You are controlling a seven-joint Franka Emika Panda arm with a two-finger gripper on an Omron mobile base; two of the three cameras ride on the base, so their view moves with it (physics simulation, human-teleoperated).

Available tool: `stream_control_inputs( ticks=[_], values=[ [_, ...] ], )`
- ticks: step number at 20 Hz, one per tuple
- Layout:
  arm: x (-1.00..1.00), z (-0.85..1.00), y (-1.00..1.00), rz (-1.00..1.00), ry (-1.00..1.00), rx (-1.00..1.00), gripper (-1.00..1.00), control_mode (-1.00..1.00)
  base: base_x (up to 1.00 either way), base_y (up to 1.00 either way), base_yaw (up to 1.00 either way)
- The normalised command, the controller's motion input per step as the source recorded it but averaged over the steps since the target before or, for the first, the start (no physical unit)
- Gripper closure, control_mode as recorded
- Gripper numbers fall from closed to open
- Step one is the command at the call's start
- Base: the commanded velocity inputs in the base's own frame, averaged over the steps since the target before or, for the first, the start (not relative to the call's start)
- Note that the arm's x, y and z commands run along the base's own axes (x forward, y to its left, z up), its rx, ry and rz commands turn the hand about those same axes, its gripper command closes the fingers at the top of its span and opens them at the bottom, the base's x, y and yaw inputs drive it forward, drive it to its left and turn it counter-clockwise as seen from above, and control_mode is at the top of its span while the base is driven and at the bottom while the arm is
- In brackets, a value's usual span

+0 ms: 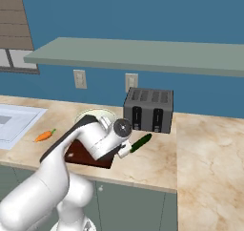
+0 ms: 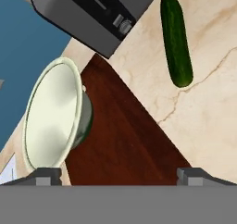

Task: Place the two vegetables and bowl onto the tray for setting up a vegetable dip station.

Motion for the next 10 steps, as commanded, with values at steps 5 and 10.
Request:
stream_control_inputs(
  ticks=[5,10],
  values=[
    [0.05,0.0,-0.29,0.0,0.08,-0.09,-1.0,-1.0,0.0,0.0,0.0],
    [0.17,-0.02,-0.27,0.0,0.12,-0.15,-1.0,-1.0,0.0,0.0,0.0]
  ],
)
